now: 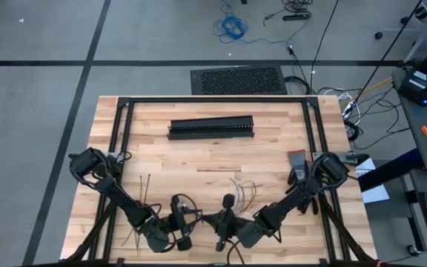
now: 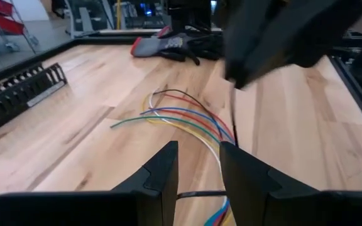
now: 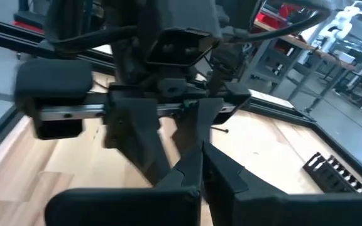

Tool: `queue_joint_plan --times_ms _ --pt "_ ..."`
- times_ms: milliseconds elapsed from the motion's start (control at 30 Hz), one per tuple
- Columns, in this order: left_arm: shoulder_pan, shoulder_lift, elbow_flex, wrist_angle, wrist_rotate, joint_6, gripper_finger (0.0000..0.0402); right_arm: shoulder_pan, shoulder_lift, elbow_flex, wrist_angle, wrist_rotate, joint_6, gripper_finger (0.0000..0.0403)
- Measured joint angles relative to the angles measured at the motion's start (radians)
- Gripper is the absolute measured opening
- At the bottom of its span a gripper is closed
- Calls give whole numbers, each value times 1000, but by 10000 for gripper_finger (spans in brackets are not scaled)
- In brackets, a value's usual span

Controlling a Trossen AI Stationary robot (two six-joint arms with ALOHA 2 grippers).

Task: Ziptie cables
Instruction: Wrap the zip tie around the cable wires

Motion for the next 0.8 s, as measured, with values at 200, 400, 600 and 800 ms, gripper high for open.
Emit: queue_joint_plan --times_ms 200,400,600,800 --pt "0 0 0 -1 9 -19 116 -6 0 0 0 39 -2 0" --pt "4 0 0 -3 9 8 116 -22 0 0 -24 38 24 0" --pt "5 1 0 -21 -8 -8 116 -40 0 0 -99 39 85 0" --pt "25 -15 0 -248 -9 -199 116 -39 0 0 -99 60 79 0"
